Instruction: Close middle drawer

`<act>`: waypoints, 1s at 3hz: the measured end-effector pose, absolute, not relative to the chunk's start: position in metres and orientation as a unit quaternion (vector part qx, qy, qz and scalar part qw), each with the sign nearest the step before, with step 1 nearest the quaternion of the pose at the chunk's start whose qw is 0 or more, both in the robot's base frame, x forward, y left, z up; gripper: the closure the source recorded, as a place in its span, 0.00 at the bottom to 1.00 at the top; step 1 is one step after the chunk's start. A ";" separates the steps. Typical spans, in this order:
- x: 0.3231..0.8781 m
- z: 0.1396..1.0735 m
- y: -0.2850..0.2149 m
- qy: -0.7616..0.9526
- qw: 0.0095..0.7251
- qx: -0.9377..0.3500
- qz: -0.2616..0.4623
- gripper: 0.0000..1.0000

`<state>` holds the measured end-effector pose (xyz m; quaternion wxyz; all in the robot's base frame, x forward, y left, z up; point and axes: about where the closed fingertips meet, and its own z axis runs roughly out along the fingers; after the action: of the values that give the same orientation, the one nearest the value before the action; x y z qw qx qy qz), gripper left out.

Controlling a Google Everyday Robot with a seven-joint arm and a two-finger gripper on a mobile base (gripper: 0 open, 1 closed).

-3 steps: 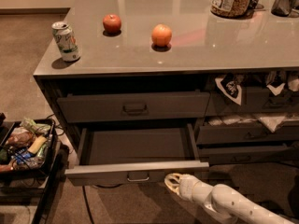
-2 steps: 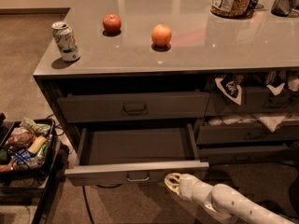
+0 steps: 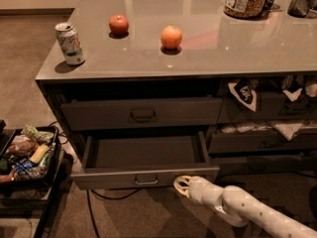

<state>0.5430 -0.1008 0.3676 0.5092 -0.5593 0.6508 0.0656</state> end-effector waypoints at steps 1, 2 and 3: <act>0.575 0.363 -0.100 0.642 0.511 -0.567 0.061 1.00; 0.596 0.359 -0.100 0.637 0.514 -0.572 0.061 1.00; 0.614 0.356 -0.098 0.630 0.513 -0.579 0.060 1.00</act>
Offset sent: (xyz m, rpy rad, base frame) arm 0.0786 -0.0033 -0.0143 -0.0175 -0.0392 0.0362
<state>0.6142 -0.0983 0.3565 0.5132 -0.5795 0.6302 0.0603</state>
